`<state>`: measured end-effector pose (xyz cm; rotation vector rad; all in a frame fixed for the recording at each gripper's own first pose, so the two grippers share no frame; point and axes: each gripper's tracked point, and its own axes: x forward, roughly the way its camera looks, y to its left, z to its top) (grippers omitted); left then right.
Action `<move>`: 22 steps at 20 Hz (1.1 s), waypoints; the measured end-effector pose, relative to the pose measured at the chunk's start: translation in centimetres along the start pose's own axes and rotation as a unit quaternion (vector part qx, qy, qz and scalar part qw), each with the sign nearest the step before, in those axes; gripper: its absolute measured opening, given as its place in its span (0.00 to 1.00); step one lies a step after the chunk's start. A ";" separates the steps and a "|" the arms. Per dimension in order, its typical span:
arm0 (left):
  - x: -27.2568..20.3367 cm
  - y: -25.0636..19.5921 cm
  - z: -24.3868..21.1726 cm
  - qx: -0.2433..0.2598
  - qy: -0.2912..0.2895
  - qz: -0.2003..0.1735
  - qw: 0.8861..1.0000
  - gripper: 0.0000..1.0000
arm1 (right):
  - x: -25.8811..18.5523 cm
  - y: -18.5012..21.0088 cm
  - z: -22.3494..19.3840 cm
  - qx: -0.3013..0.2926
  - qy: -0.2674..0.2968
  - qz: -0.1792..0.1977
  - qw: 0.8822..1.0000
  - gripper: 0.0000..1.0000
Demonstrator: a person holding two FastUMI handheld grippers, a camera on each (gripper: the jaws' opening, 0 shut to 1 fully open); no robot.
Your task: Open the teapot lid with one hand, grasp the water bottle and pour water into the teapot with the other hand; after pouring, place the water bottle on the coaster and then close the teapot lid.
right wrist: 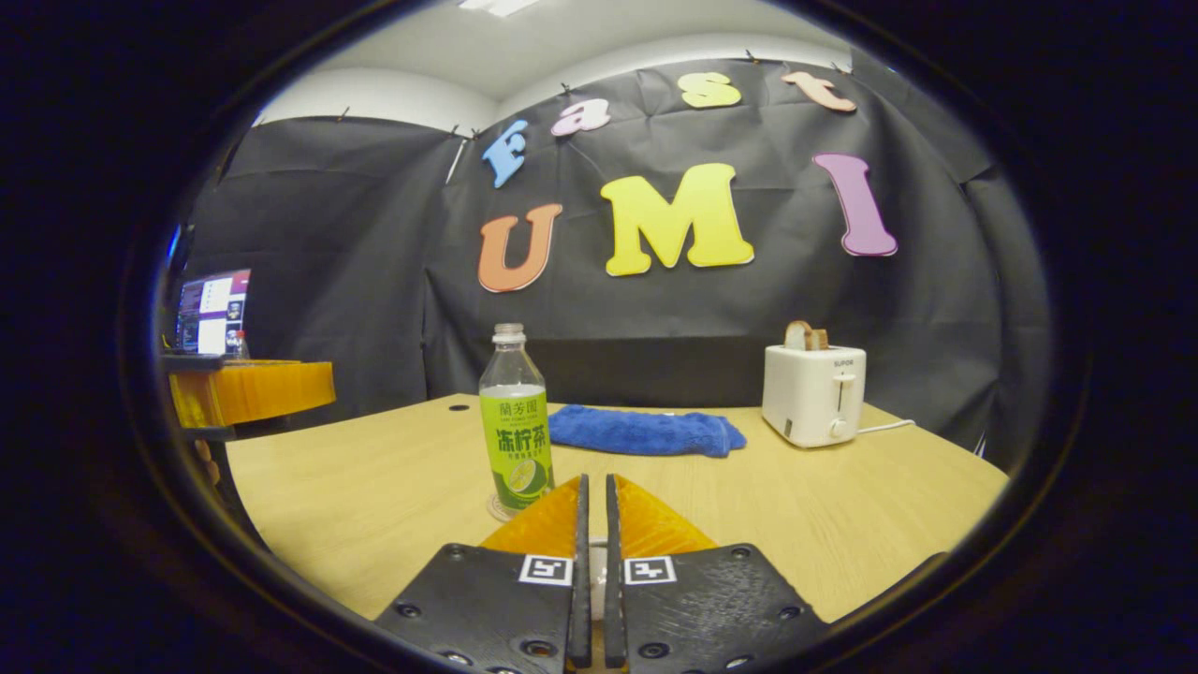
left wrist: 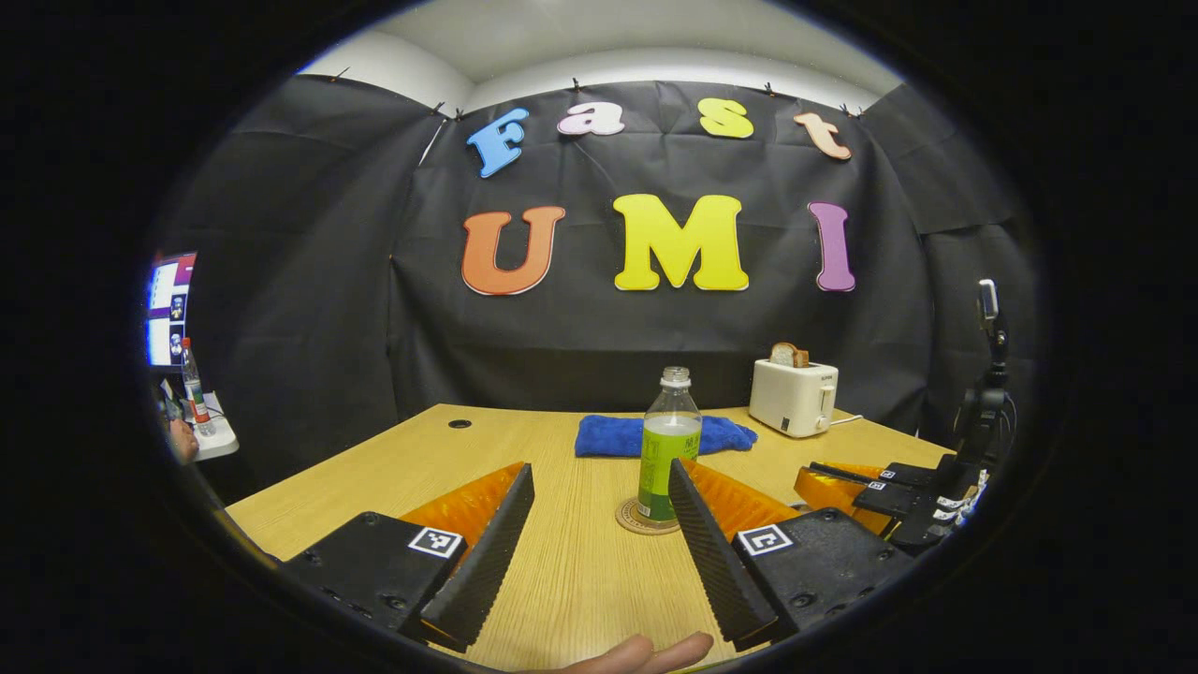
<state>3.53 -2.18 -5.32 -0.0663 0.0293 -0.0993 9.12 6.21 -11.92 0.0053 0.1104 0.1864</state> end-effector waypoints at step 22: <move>0.6 1.0 0.0 0.001 -0.015 0.005 1.000 0.91 | -0.2 -0.4 -0.4 -0.025 -0.004 -0.031 0.999 0.02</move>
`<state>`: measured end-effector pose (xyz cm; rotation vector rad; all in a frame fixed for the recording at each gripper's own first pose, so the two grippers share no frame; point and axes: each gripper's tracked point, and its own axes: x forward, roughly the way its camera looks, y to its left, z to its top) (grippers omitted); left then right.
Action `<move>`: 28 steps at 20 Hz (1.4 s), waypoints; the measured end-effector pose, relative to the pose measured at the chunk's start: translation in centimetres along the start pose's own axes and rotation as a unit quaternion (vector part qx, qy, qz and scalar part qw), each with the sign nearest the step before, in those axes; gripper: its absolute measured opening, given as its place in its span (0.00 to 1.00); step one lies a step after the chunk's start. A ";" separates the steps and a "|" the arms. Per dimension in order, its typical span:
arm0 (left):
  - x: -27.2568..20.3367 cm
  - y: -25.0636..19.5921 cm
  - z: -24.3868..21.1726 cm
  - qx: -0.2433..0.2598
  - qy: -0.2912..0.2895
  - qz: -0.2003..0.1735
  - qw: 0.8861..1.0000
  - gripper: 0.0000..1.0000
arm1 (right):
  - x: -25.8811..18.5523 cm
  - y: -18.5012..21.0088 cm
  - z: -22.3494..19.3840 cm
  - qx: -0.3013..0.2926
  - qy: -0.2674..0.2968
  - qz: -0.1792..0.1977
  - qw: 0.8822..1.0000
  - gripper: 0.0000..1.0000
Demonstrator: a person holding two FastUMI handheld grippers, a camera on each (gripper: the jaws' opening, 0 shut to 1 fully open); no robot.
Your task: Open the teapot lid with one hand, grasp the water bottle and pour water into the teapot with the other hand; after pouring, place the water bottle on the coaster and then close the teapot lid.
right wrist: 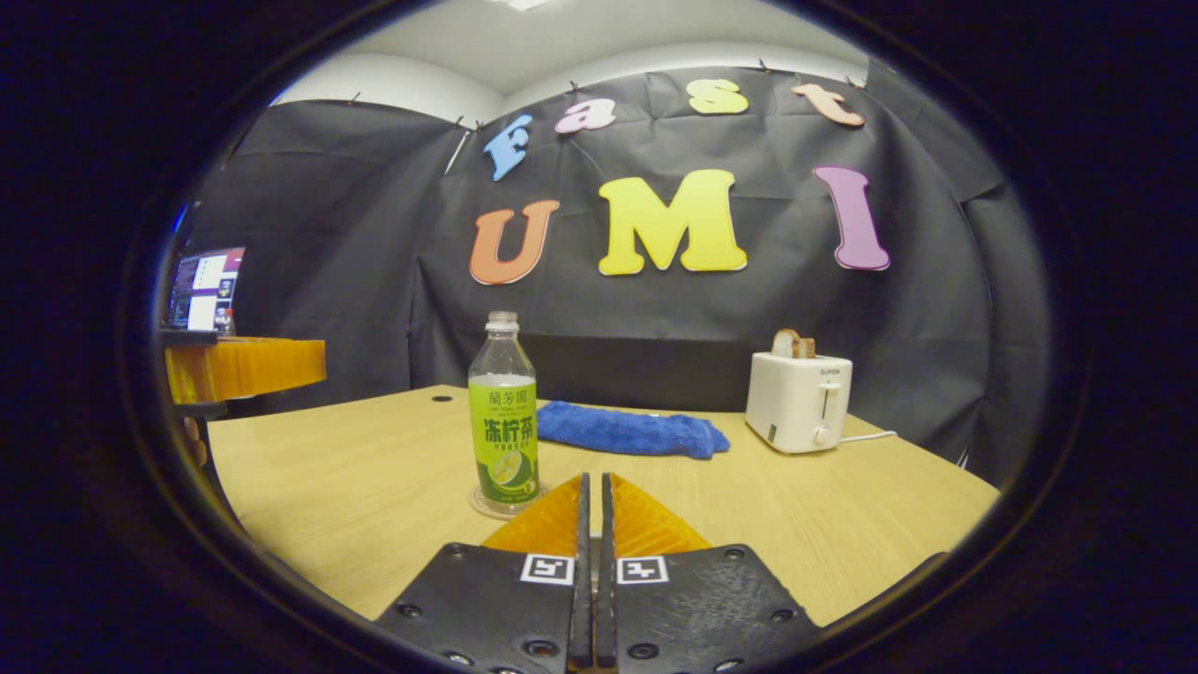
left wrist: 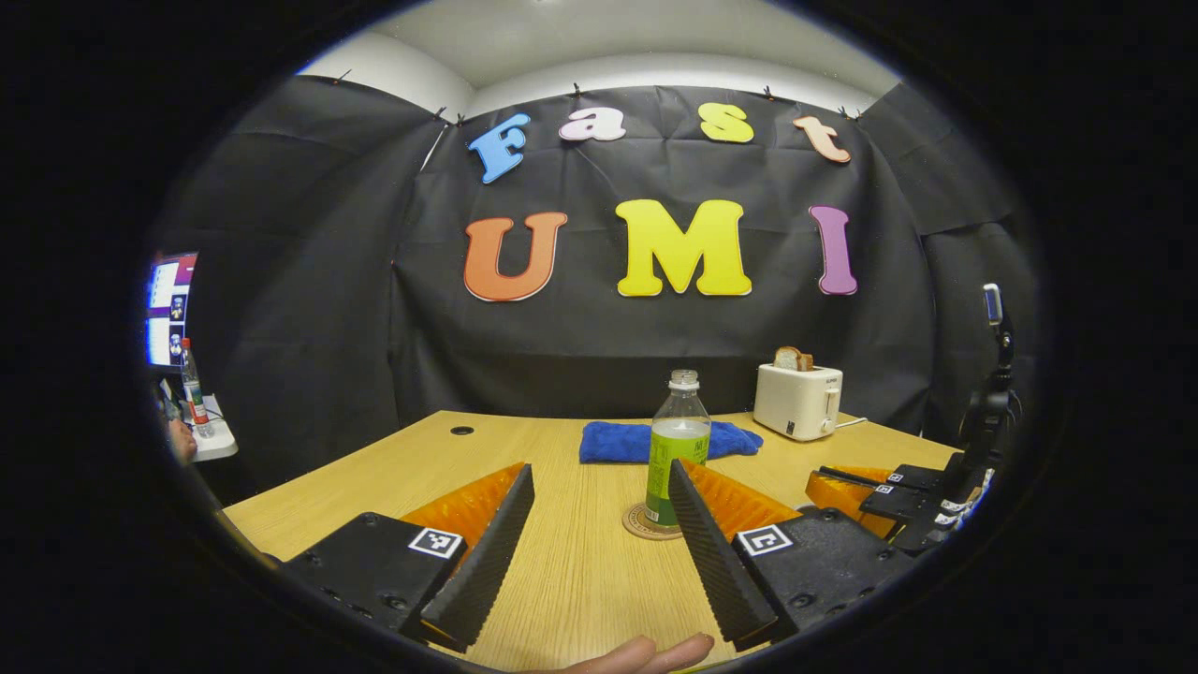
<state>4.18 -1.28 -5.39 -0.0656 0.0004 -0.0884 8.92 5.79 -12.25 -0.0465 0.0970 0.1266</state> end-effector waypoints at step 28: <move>-2.6 -9.3 2.8 0.006 -0.024 -0.026 0.999 0.91 | -4.6 -7.7 8.7 0.031 -0.048 -0.045 0.997 0.94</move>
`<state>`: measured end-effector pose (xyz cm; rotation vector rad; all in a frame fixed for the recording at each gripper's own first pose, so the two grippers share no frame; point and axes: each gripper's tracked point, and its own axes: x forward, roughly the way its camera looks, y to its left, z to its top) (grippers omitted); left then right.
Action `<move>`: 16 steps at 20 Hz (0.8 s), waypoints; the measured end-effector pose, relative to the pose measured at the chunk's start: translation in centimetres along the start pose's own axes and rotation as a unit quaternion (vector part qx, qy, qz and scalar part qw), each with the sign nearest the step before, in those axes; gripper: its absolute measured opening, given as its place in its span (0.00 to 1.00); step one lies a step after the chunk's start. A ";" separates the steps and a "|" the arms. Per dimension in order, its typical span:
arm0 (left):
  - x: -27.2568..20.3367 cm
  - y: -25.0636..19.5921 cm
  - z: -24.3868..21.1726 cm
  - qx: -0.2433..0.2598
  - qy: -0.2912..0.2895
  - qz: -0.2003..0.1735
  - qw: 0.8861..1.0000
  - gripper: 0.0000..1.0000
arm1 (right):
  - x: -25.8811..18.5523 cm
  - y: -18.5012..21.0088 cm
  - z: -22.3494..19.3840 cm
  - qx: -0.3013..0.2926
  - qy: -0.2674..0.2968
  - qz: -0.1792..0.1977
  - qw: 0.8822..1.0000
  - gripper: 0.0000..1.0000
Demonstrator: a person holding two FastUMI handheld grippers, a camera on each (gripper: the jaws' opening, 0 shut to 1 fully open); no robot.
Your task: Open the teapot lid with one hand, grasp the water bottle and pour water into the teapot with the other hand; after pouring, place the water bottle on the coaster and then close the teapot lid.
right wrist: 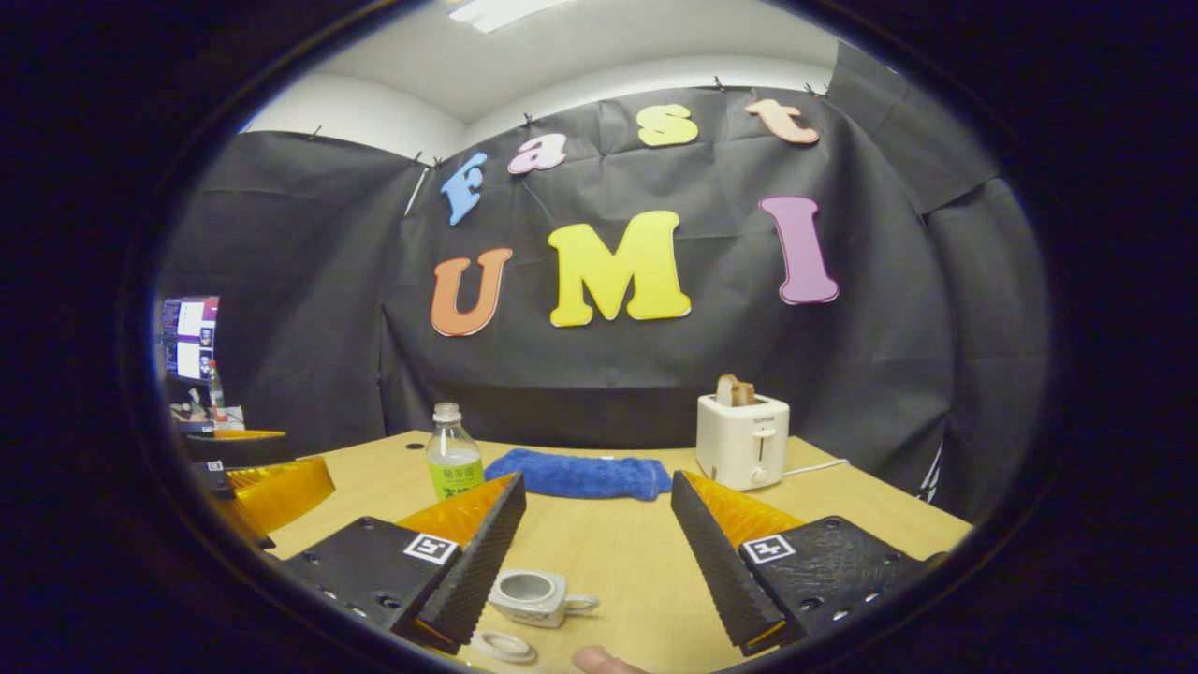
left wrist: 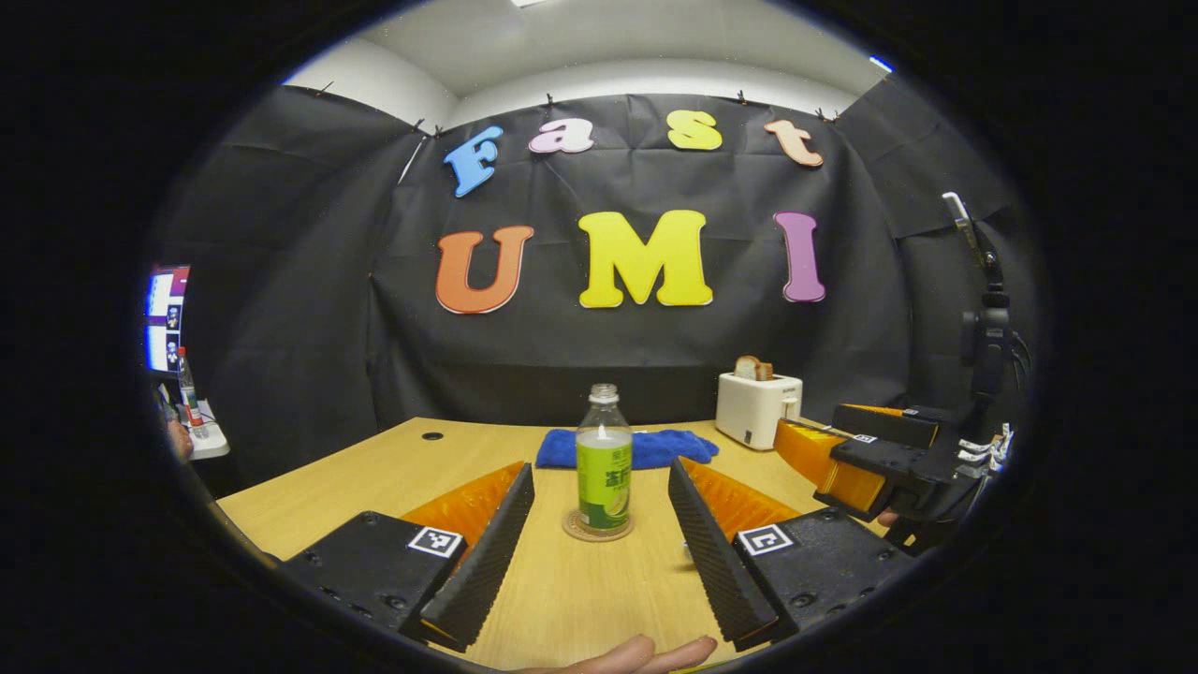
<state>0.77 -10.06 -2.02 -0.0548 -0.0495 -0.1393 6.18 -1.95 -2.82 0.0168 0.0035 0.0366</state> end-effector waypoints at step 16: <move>14.4 -31.5 3.1 -0.026 -0.109 0.034 0.993 0.96 | 0.3 -33.8 0.4 -0.039 -0.059 -0.027 0.997 0.95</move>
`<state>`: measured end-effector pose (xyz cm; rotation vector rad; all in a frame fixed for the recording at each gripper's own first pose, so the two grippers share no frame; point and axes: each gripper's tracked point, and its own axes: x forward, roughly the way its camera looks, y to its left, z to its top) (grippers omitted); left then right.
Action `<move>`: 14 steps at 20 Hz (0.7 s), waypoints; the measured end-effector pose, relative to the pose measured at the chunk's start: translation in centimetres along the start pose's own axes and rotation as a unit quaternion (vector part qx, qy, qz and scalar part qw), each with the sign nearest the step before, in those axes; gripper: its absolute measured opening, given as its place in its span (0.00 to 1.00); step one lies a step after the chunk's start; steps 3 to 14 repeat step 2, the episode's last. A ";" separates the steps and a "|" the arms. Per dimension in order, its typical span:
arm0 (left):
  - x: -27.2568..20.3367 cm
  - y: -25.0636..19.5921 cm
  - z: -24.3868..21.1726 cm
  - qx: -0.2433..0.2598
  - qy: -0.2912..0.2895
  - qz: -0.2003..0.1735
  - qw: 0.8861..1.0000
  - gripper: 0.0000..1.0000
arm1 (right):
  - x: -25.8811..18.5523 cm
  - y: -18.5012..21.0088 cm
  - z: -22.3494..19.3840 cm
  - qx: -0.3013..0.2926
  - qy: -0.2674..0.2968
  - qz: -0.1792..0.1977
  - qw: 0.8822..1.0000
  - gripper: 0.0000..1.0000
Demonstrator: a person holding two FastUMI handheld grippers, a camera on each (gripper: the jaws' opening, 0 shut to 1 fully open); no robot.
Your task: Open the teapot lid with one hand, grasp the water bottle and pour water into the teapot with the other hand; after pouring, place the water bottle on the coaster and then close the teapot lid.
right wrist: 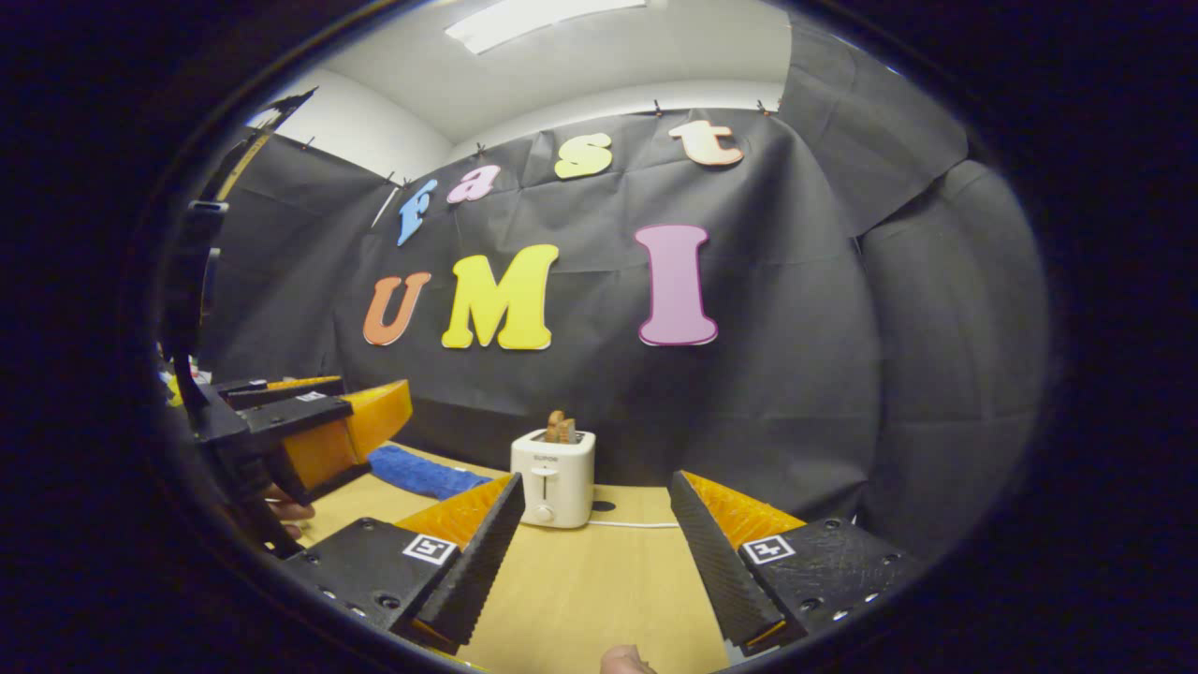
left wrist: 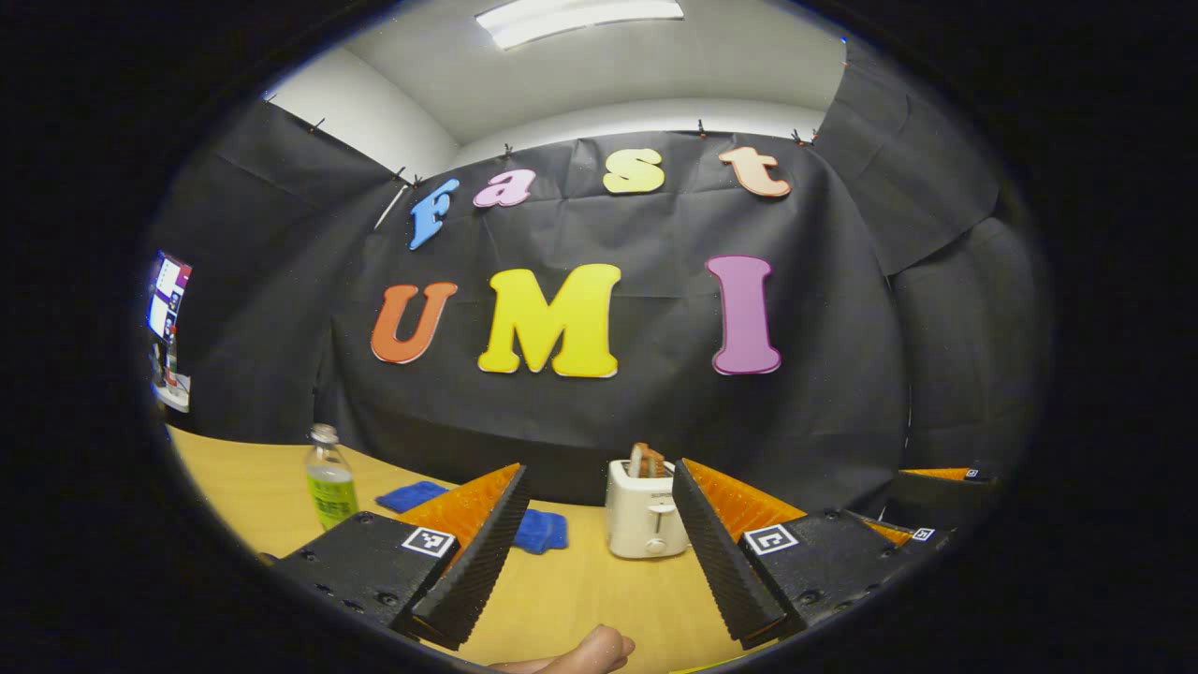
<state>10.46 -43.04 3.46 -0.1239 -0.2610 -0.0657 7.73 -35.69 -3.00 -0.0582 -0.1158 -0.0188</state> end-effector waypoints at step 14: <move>1.0 -3.1 -3.7 0.023 0.027 -0.006 0.999 0.96 | 1.3 -3.4 -2.6 0.005 0.011 -0.023 1.000 0.94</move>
